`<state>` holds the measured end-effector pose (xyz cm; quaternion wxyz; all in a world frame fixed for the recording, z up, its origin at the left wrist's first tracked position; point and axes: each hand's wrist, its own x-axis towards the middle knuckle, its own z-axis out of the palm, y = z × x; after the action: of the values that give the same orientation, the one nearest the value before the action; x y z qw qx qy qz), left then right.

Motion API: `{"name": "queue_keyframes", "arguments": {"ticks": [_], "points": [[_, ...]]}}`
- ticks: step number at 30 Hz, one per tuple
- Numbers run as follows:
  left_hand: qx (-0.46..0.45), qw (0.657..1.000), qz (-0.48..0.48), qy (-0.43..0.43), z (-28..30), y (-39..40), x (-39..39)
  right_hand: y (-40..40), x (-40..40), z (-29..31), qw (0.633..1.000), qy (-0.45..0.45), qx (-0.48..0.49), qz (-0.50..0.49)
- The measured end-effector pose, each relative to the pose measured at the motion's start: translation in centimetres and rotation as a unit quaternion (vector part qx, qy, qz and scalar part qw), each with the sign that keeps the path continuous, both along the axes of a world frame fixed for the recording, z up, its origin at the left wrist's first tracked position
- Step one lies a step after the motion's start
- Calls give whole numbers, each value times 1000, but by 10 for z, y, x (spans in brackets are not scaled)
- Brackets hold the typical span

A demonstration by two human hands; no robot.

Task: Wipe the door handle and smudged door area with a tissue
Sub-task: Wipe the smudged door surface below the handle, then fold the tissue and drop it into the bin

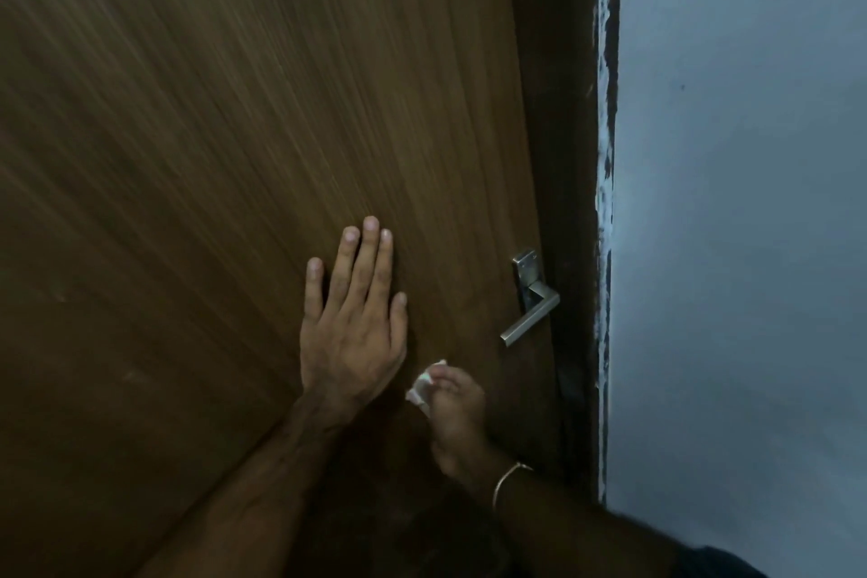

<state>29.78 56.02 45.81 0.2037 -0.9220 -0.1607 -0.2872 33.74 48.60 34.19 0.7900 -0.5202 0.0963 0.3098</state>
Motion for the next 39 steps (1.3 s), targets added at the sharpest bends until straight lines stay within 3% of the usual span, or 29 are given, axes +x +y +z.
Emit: {"name": "queue_keyframes", "arguments": {"ticks": [7, 13, 15, 16, 18, 19, 20, 25, 29, 32, 34, 37, 39], "points": [[-99, 990, -83, -60, 6, -5, -11, -10, 29, 92, 964, -38, 259, 47], [-190, 962, -109, -162, 16, -32, -2, -53, 65, 137, 936, -45, 344, 58], [-313, 919, -129, -203, 26, -44, 3, -70, 66, 141, 935, -62, 338, 87], [-420, 871, -135, -217, 34, -51, 6, -77, 66, 143, 935, -73, 334, 95], [-636, 714, -169, -238, 49, -68, 13, -93, 67, 148, 936, -106, 319, 104], [-694, 651, -188, -244, 54, -76, 16, -102, 68, 151, 937, -129, 304, 110], [-719, 619, -201, -243, 57, -83, 20, -111, 68, 155, 940, -155, 283, 113], [-768, 527, -264, -251, 64, -109, 34, -157, 72, 169, 933, -287, 179, 123], [-726, 560, -320, -241, 67, -133, 45, -178, 74, 175, 929, -350, 108, 62], [-729, 547, -348, -219, 66, -146, 52, -191, 74, 176, 927, -371, 58, 3], [-753, 518, -356, -194, 65, -156, 57, -202, 73, 176, 927, -371, 46, -15], [-801, 436, -374, -167, 60, -167, 65, -221, 68, 174, 922, -380, 33, -73], [-809, 421, -390, -130, 56, -176, 73, -232, 62, 167, 905, -406, -17, -124]]}}
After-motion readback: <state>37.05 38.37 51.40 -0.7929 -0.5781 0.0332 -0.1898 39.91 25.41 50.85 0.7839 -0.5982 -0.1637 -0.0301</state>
